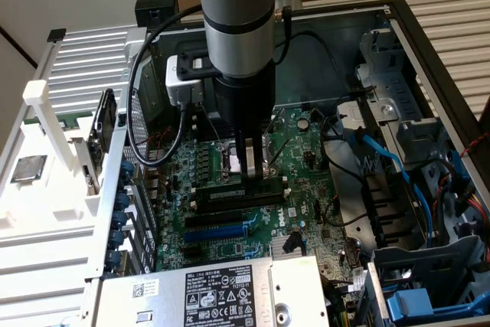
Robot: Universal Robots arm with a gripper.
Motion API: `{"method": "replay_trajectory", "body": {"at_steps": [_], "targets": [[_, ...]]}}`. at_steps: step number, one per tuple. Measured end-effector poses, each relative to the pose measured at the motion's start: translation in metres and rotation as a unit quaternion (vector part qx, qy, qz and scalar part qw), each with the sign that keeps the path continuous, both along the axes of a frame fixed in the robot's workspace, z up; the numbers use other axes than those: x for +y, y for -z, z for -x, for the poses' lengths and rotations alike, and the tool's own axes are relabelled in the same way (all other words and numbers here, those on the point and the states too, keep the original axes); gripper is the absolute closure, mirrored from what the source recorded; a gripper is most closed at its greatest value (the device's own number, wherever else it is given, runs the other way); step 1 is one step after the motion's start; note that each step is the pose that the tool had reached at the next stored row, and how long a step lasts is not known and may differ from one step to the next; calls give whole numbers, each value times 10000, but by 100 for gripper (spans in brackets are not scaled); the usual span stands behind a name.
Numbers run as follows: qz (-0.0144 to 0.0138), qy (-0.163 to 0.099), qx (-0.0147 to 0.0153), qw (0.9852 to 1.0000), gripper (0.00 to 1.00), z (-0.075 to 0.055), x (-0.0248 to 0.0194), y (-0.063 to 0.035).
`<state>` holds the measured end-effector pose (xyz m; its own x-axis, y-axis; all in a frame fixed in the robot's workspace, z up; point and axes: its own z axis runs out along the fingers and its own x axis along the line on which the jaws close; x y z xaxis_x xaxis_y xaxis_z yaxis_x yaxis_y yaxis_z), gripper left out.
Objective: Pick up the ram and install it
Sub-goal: 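Insert the ram into the slot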
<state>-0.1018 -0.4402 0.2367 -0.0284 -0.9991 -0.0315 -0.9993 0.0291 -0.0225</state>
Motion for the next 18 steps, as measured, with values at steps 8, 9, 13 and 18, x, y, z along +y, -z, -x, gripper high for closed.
{"method": "replay_trajectory", "body": {"at_steps": [8, 9, 13, 18], "targets": [[0, 1, 1, 10000, 88, 0, -1, 5], [0, 0, 2, 10000, 88, -1, 0, 8], [-1, 1, 3, 10000, 88, -1, 3, 12], [-1, 1, 4, 10000, 88, 0, 5, 13]]}}
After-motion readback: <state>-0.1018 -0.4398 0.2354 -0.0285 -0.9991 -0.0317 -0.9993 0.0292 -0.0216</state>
